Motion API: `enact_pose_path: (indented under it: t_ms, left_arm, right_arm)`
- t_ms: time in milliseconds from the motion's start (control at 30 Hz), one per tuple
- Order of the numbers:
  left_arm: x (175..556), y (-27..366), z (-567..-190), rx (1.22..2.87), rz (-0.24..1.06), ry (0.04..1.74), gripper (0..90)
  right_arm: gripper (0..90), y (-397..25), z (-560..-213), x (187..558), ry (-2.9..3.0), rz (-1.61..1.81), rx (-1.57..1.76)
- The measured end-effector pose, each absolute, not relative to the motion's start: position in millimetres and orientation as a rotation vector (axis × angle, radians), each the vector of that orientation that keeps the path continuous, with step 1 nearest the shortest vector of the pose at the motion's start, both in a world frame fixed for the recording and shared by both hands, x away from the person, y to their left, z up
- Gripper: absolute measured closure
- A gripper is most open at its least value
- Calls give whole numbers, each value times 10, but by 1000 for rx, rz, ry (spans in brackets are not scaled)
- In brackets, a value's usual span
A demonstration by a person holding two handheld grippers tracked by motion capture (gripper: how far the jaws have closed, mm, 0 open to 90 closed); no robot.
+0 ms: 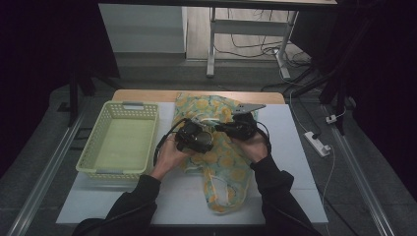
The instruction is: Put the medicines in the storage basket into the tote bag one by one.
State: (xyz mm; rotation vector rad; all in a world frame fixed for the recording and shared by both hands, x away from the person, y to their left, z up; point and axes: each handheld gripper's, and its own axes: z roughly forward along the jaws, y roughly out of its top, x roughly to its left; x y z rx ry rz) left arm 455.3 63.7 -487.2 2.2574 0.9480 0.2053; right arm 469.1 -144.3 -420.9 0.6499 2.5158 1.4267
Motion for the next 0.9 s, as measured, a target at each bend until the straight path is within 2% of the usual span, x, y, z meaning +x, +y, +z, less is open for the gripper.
enact_pose_path:
  t_ms: [900]
  left_arm:
    - [4785,413,-5230,2287,222,909,203]
  right_arm:
    - [900,-1460,-4261,4735,2526,1400,677]
